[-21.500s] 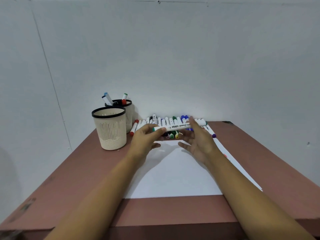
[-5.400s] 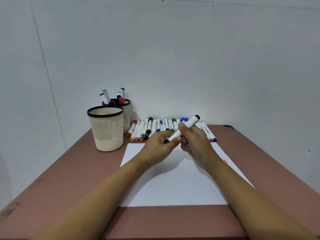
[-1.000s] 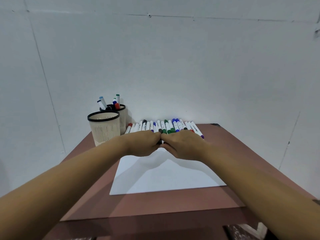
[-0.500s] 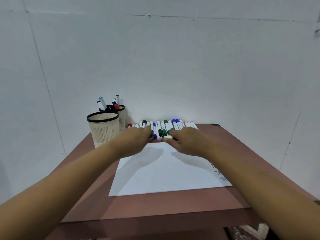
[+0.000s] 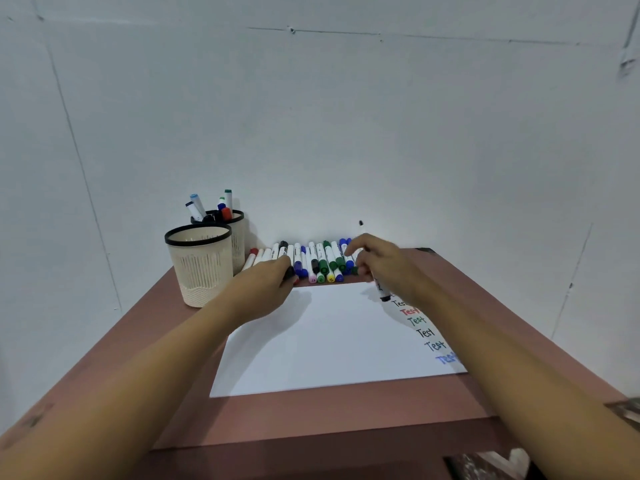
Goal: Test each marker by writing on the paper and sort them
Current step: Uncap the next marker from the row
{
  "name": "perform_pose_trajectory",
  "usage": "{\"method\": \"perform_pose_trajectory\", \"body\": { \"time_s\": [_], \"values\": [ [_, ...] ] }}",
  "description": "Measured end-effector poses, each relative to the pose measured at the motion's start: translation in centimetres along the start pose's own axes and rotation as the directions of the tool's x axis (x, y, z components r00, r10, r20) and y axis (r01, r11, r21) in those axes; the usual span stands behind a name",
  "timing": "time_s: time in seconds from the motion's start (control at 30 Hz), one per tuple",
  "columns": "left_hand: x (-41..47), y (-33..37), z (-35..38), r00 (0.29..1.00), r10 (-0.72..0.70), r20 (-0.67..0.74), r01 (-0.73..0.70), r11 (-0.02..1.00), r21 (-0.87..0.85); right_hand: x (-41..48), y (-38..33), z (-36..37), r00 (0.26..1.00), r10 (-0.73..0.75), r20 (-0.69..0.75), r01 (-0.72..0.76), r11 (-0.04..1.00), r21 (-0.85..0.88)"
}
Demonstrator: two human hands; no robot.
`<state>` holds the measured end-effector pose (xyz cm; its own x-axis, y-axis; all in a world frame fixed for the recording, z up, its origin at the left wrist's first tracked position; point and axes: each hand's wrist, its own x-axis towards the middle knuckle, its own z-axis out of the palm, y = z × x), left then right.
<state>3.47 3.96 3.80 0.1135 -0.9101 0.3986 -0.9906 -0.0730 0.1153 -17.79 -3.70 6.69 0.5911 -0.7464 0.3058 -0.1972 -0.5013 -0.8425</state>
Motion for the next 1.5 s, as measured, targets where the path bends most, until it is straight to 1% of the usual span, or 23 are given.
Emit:
{"method": "perform_pose_trajectory", "body": {
  "time_s": [0.03,0.07,0.1,0.13,0.17,0.23,0.3,0.43,0.5,0.57,0.63,0.77,0.9,1.0,1.13,1.37,1.5],
  "values": [
    [0.2,-0.1,0.4,1.000,-0.008,0.007,0.008,1.000,-0.023,0.7,0.7,-0.3,0.998,0.052,-0.041,-0.043,0.977,0.208],
    [0.3,-0.2,0.7,1.000,-0.009,0.017,0.010,0.999,-0.051,1.3,1.1,-0.6,0.992,0.116,-0.043,-0.086,0.900,0.428],
    [0.5,-0.3,1.1,1.000,-0.007,0.024,0.009,0.997,-0.079,1.7,1.4,-0.9,0.987,0.158,-0.023,-0.115,0.803,0.585],
    [0.7,-0.4,1.5,1.000,-0.009,0.030,0.012,0.995,-0.097,1.8,1.6,-1.1,0.988,0.158,0.005,-0.121,0.736,0.666],
    [0.8,-0.5,1.8,0.999,-0.013,0.030,0.016,0.994,-0.105,1.9,2.0,-1.1,0.989,0.150,0.017,-0.122,0.730,0.672],
    [1.2,-0.6,2.4,1.000,-0.012,0.027,0.015,0.993,-0.115,2.1,2.8,-0.8,0.986,0.167,-0.018,-0.123,0.792,0.598],
    [1.3,-0.5,3.1,1.000,0.003,0.031,0.001,0.992,-0.127,2.6,3.8,-0.4,0.969,0.225,-0.101,-0.137,0.832,0.538],
    [0.8,-0.6,4.3,0.998,0.068,0.016,-0.066,0.993,-0.097,3.6,5.2,-0.7,0.902,0.348,-0.256,-0.204,0.866,0.456],
    [0.8,-0.9,4.7,0.996,0.082,0.023,-0.078,0.989,-0.122,4.0,6.1,-0.9,0.875,0.356,-0.327,-0.204,0.885,0.419],
    [0.9,-1.2,5.0,0.996,0.080,0.035,-0.074,0.986,-0.146,4.3,6.9,-0.8,0.846,0.369,-0.385,-0.188,0.882,0.431],
    [0.9,-1.3,5.3,0.996,0.086,0.024,-0.081,0.983,-0.165,4.5,7.4,-0.7,0.829,0.378,-0.413,-0.178,0.877,0.446],
    [0.8,-1.4,5.6,0.996,0.082,0.014,-0.078,0.979,-0.186,4.4,8.0,-0.5,0.842,0.351,-0.410,-0.223,0.918,0.328],
    [0.9,-1.2,5.5,0.998,0.063,0.019,-0.058,0.977,-0.203,4.7,8.4,-0.1,0.845,0.366,-0.389,-0.260,0.918,0.298],
    [0.9,-1.2,5.6,0.998,0.062,0.014,-0.058,0.977,-0.206,4.9,8.5,0.2,0.864,0.333,-0.378,-0.241,0.932,0.270],
    [1.0,-1.3,5.8,0.998,0.055,0.024,-0.049,0.978,-0.204,4.4,8.7,0.4,0.863,0.292,-0.411,-0.224,0.952,0.207],
    [1.0,-1.3,5.7,0.999,0.041,0.032,-0.034,0.980,-0.196,4.4,8.7,0.7,0.862,0.315,-0.396,-0.225,0.940,0.257],
    [1.0,-1.3,5.7,0.998,0.038,0.042,-0.029,0.979,-0.201,4.5,8.9,0.7,0.873,0.297,-0.386,-0.223,0.948,0.225]
  ]
}}
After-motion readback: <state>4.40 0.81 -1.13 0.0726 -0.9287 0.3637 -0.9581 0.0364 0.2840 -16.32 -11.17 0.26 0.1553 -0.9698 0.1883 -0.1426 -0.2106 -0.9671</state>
